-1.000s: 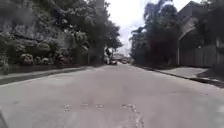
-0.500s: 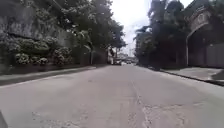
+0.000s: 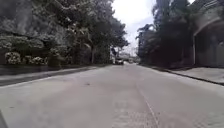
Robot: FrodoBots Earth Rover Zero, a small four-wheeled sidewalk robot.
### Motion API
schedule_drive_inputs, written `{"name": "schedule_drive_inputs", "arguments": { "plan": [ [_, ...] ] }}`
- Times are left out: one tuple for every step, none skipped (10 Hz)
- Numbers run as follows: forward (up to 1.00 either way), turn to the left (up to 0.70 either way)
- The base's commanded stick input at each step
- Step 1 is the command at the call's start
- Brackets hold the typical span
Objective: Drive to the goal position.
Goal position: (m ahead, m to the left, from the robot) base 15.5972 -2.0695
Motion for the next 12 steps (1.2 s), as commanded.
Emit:
{"name": "schedule_drive_inputs", "arguments": {
  "plan": [
    [1.00,0.00],
    [1.00,0.00],
    [1.00,0.00],
    [1.00,0.00],
    [1.00,0.00],
    [1.00,0.00],
    [1.00,0.00],
    [1.00,0.00],
    [1.00,0.00],
    [1.00,0.00],
    [1.00,0.00],
    [1.00,0.00]
  ]
}}
